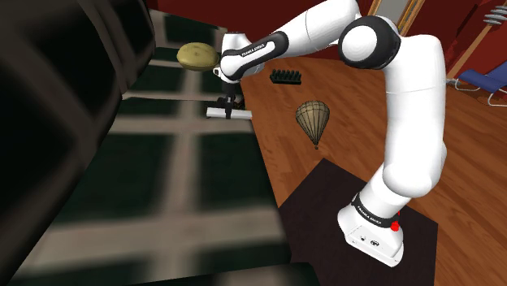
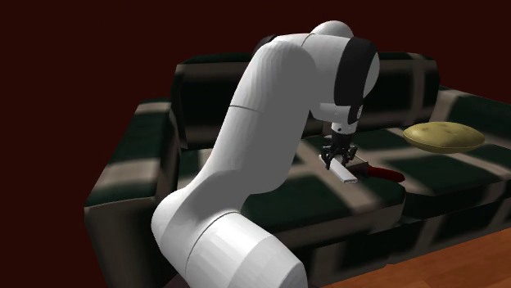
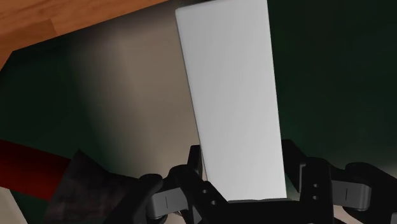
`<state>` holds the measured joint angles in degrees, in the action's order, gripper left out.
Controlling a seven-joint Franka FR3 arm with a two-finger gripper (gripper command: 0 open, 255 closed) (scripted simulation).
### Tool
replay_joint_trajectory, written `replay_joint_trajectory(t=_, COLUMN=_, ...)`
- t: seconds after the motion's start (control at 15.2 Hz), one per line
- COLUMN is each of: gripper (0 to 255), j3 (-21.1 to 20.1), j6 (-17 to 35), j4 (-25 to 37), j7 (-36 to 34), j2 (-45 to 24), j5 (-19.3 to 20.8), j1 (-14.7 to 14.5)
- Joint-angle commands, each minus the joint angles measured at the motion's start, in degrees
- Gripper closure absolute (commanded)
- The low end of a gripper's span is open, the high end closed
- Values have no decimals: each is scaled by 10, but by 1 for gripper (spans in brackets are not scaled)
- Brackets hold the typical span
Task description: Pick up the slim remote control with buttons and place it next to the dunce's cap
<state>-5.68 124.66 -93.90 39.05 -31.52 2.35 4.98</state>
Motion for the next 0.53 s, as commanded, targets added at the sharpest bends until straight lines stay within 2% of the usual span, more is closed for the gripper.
replay_joint_trajectory(t=0.0, gripper=255, j3=1, j6=12, j4=-3, j7=0, j2=-8, j5=1, j1=0)
replay_joint_trajectory(t=0.46, gripper=255, j3=3, j6=50, j4=-10, j7=-2, j2=-39, j5=4, j1=-2)
